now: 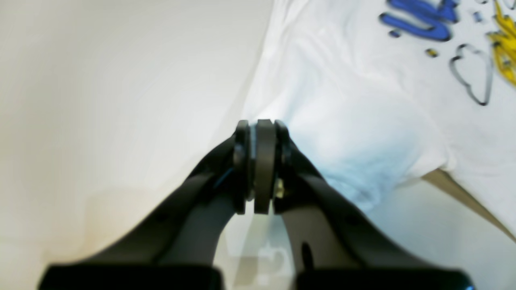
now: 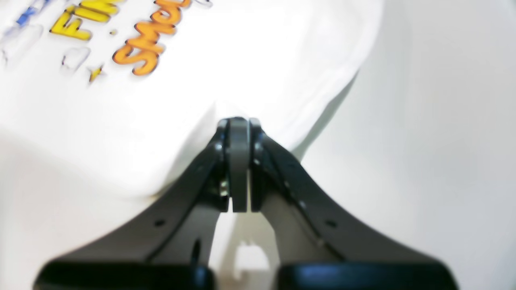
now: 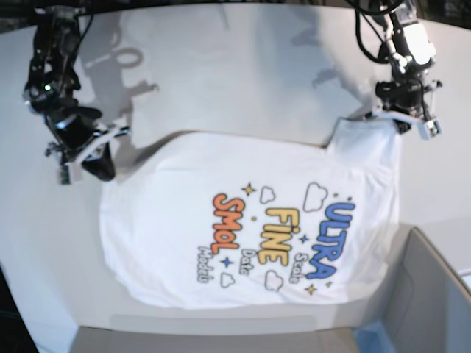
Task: Layout the t-shirt on the table in an organized manner, then fold the t-shirt properly
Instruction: 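Lift the shirt again with both grippers and lay it down smoother, then hold the shirt shoulders with both grippers and pull them apart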
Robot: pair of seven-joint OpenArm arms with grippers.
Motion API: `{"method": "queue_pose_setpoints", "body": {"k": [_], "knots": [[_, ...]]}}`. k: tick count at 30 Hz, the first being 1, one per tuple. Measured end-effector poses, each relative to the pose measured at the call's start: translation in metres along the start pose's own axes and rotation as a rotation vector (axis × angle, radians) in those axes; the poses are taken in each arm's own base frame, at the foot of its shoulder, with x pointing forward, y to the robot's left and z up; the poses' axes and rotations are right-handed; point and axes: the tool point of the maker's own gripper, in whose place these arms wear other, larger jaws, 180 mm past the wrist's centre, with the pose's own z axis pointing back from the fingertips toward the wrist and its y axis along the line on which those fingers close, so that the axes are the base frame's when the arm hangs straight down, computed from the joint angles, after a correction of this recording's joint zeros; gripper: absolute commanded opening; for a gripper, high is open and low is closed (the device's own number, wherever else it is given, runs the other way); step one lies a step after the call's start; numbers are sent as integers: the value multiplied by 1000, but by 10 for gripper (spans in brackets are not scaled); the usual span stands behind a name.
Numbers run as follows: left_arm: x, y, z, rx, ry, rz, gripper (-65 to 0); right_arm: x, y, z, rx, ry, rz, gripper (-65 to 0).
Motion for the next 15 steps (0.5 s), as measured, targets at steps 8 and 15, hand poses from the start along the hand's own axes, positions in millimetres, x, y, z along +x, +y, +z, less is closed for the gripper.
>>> {"method": "queue_pose_setpoints", "body": {"k": [8,15], "knots": [[-47,16,15,29,147,-30,-650,-65,-18,31,-47,227,-82,-650],[-72,32,23,65,237,-35,-650,-102,-31,55,-108,316,-105,-650]]}}
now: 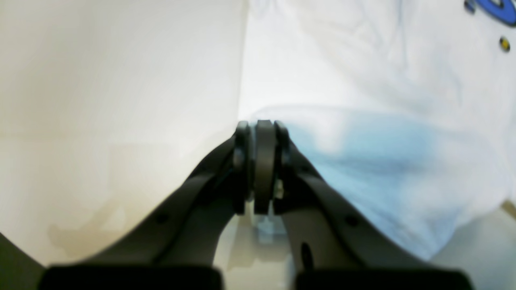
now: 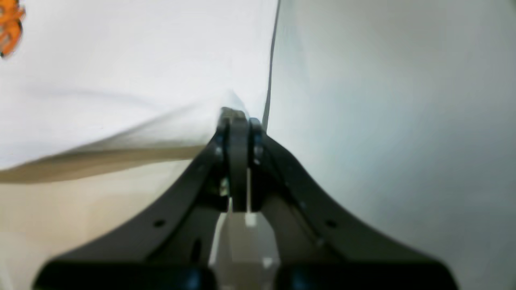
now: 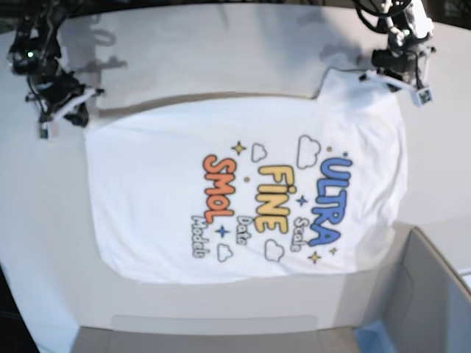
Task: Layout the t-shirt on the table in an organized manner, then fold the t-shirt properly
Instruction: 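Hold the shirt shoulders with both grippers and pull them apart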
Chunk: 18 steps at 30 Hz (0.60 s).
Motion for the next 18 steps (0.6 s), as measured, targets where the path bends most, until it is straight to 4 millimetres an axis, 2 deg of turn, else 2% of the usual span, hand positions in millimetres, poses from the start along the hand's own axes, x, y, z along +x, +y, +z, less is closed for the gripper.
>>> {"method": "queue_pose_setpoints", "body": {"k": [2,12,14,18], "knots": [[-5,3,1,7,11,-5,-650,-8,3,0,7,21,-2,-650],[-27,12,7,24,76,-21,-640,-16,4,1,9,35,-11,-650],[-27,12,7,23,75,-21,-605,-18,5,2,10,39,-13,-650],[-27,12,7,24,75,-21,-629,-20,8,1,19,45,-8,-650]]}}
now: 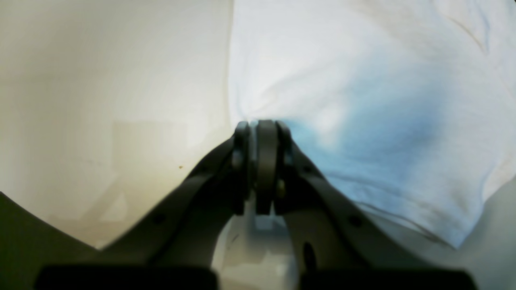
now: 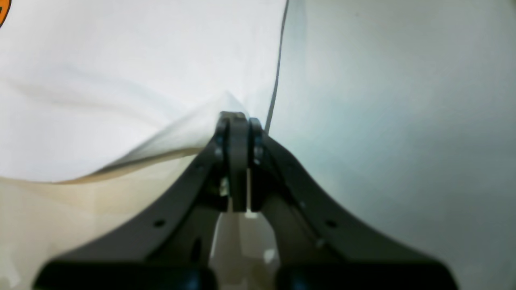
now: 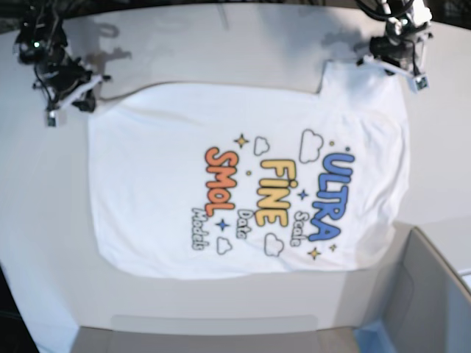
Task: Layout the t-shirt on the table in an organized manner, then fold the t-shirt properly
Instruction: 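Hold the shirt shoulders with both grippers and pull them apart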
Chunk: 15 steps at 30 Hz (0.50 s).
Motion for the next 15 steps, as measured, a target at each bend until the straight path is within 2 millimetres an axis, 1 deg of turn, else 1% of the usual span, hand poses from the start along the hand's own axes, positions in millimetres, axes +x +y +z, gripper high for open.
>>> {"method": "queue_pose_setpoints", "body": {"k": [2,10,12,15], "knots": [[0,0,0,0,0,0,-650,-1,2,-1,5,2,1,-650],[4,-1,0,-2,-14,2,-650,2,5,-2,14,-5,8,-650],[11,-4,2,-8,-34,3,-650,10,5,-3,11,-21,13,-650],[33,-11,6,-22,-98,6,-650,25,6,-3,15,-63,20,-650]]}}
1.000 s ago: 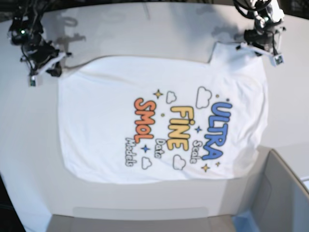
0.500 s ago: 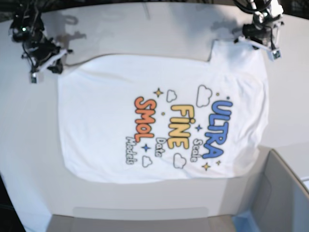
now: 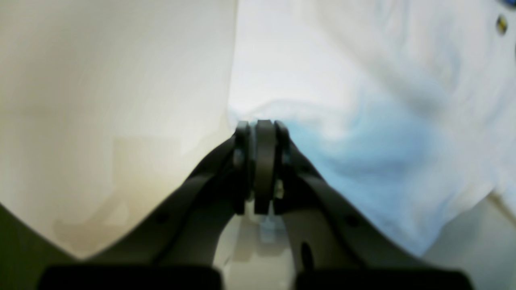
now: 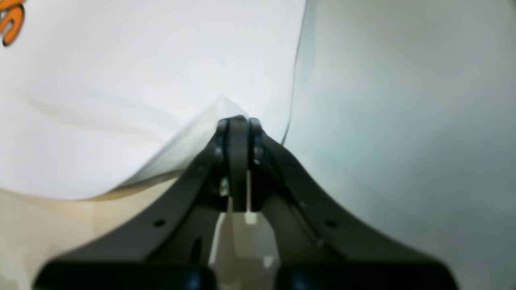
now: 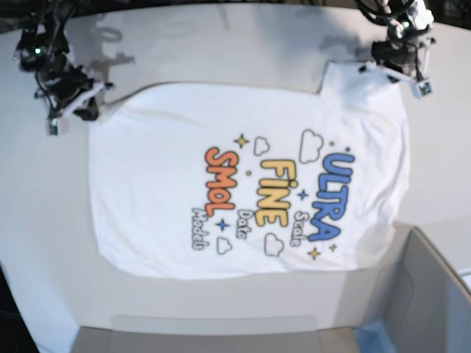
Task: Layout the t-shirt on the table in an organized manner, then fold the t-shirt properly
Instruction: 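Hold the shirt shoulders with both grippers and pull them apart, then fold the shirt's shoulder edge over toward the hem with both grippers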
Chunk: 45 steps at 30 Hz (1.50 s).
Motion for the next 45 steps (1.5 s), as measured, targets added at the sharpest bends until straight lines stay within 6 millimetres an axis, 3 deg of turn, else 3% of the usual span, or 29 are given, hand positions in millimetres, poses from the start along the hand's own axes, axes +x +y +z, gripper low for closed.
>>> {"method": "queue_pose_setpoints", "body": {"k": [10,13,19,21,24,29,32,36,45], "knots": [[31,-13,-5,-28,-69,26,-650,44,7,5,7,-144,33,-650],[50,-21,-7,-45,-113,42,-650,57,7,4,8,-170,36,-650],[104,-41,-6,-92,-236,85,-650,100,5,-4,15,-269,28,-650],[121,-46,-7,-104,-271,100,-650,101,-2,-13,7,-255,9,-650],[128,-54,-17,-125,-211,116,-650,99,-15,-25,-3,-217,-13,-650],[160,-64,-30,-149,-217,141,-650,118,-28,-38,-11,-242,-49,-650],[161,-70,-43,-160,-182,164,-650,122,-31,-43,-12,-242,-63,-650],[164,-77,-56,-173,-150,190,-650,128,-30,-52,-1,-236,-59,-650],[191,-100,-72,-209,-135,191,-650,122,-18,-77,40,-205,-44,-650]]}}
